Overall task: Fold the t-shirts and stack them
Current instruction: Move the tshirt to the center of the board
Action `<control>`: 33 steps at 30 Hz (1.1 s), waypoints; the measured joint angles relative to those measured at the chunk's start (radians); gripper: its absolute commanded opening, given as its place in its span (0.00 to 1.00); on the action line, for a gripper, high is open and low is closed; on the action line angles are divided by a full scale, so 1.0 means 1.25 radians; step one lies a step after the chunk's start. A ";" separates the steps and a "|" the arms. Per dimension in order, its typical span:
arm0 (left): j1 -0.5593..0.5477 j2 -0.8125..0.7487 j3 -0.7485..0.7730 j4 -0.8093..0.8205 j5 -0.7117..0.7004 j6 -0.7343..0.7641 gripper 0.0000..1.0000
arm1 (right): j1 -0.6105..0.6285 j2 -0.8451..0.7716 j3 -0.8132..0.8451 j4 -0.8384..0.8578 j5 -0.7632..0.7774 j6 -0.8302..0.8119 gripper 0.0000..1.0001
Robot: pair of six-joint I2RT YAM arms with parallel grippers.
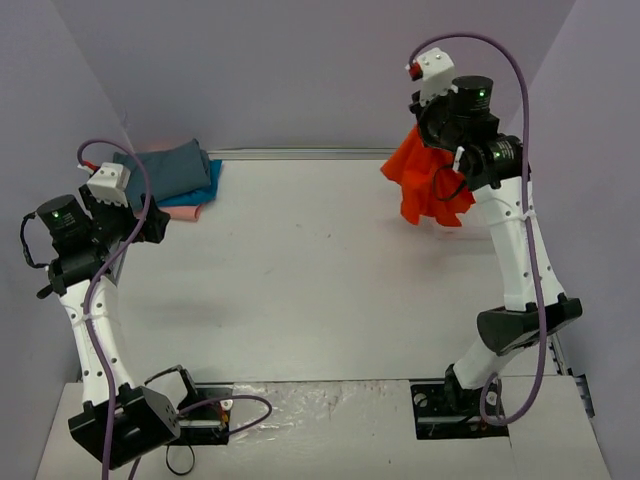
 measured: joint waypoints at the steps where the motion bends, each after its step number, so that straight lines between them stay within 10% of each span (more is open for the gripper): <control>1: -0.001 0.000 0.000 -0.002 0.000 0.000 0.94 | 0.034 -0.003 0.022 -0.007 -0.004 0.001 0.00; 3: -0.001 0.001 0.000 -0.006 0.000 0.001 0.94 | 0.107 -0.018 0.039 -0.023 -0.035 0.003 0.04; 4: -0.001 0.001 0.000 -0.007 0.000 0.001 0.94 | 0.137 -0.028 0.038 -0.042 -0.073 0.002 0.25; 6: -0.002 0.001 0.000 -0.011 0.000 0.002 0.94 | 0.174 -0.050 0.007 -0.070 -0.136 -0.014 1.00; 24: -0.055 0.050 0.007 -0.065 0.049 0.031 0.89 | 0.137 -0.162 -0.511 -0.169 -0.233 -0.139 0.95; 33: -0.204 0.123 0.013 -0.110 -0.003 0.090 0.91 | 0.088 0.044 -0.581 -0.088 -0.226 -0.143 0.86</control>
